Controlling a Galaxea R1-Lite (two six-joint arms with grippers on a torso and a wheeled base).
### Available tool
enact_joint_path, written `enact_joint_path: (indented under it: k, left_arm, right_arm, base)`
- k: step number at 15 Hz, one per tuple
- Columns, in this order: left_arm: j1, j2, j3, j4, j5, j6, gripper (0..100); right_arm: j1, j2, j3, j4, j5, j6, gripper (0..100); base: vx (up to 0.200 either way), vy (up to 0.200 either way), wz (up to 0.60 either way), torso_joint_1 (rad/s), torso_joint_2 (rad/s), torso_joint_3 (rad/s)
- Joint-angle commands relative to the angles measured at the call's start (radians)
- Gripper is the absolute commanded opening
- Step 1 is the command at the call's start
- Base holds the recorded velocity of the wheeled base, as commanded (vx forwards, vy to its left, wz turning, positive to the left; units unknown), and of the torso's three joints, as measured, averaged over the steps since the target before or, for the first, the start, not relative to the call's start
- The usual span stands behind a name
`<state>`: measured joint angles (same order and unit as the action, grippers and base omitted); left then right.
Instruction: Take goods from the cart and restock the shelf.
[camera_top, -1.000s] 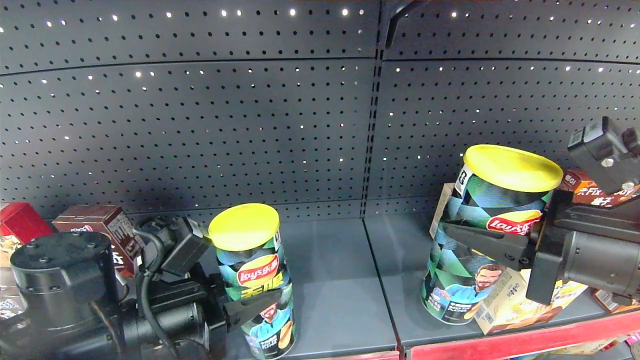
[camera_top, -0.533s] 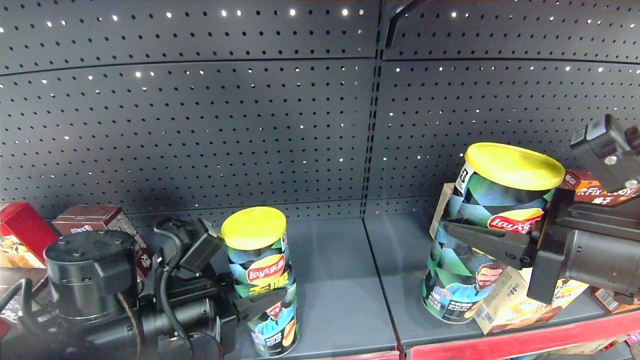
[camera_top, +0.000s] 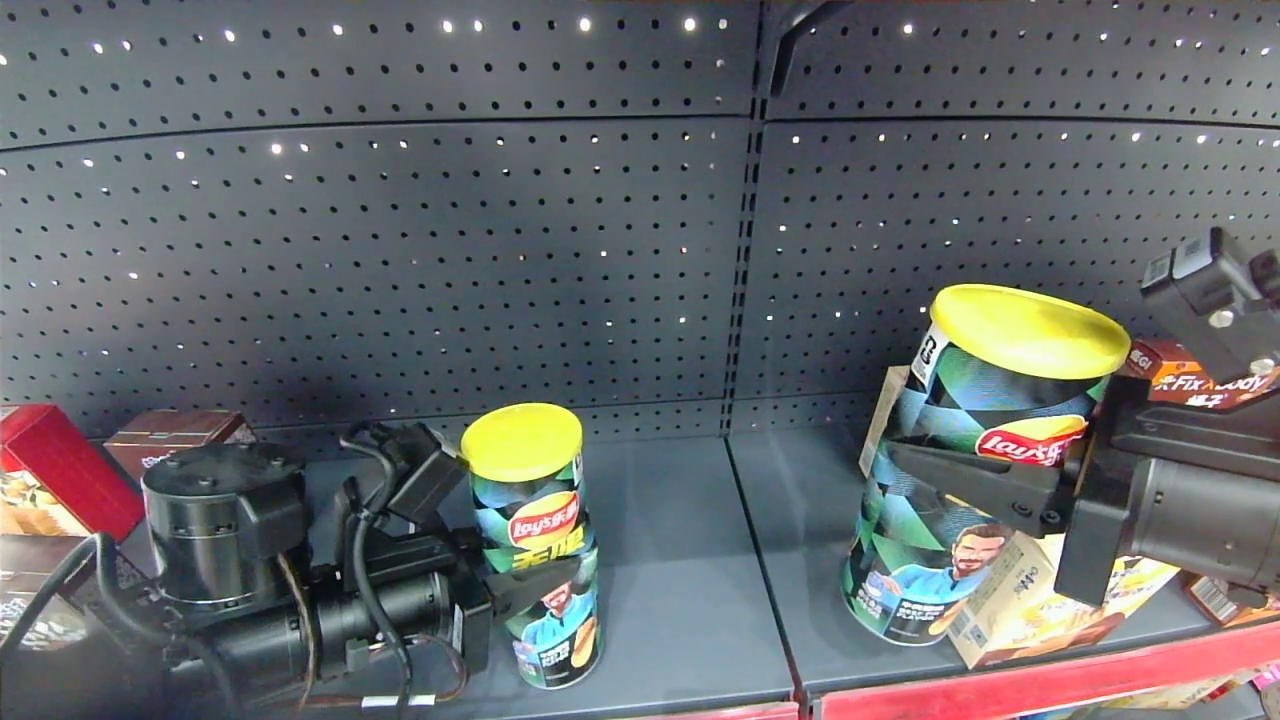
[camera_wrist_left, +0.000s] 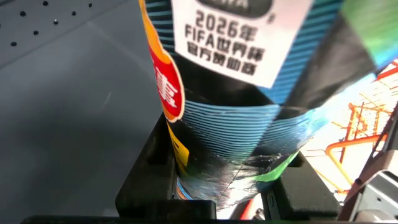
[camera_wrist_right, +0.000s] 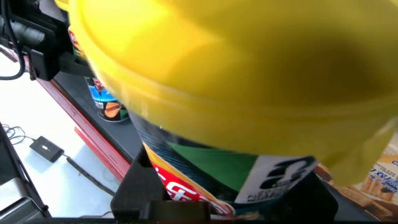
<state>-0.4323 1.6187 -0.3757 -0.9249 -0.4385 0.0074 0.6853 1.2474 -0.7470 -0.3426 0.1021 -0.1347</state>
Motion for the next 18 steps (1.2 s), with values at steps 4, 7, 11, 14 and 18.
enact_joint_path:
  k: [4, 7, 11, 14, 18]
  left_arm:
    - [0.003, 0.018, 0.005, -0.002, 0.0, 0.002, 0]
    - [0.003, 0.018, 0.009, -0.002, 0.0, 0.009, 100]
    - [0.003, 0.015, 0.02, 0.005, 0.001, 0.022, 100]
    - [0.003, 0.006, 0.051, 0.001, 0.001, 0.022, 100]
    - [0.024, -0.046, 0.1, 0.005, 0.003, 0.023, 100]
  right_arm:
    - [-0.001, 0.0, 0.0, -0.003, 0.001, 0.0, 0]
    - [-0.001, -0.002, 0.002, -0.003, 0.001, 0.0, 0]
    - [-0.001, -0.006, 0.003, -0.003, -0.001, 0.0, 0]
    - [-0.001, -0.011, 0.003, -0.003, -0.001, 0.013, 0]
    - [-0.001, -0.014, 0.003, -0.001, -0.001, 0.013, 0]
  base:
    - [0.0, 0.0, 0.0, 0.0, 0.0, 0.0]
    - [0.0, 0.0, 0.0, 0.0, 0.0, 0.0]
    - [0.0, 0.0, 0.0, 0.0, 0.0, 0.0]
    - [0.0, 0.0, 0.0, 0.0, 0.0, 0.0]
    - [0.0, 0.0, 0.0, 0.0, 0.0, 0.0]
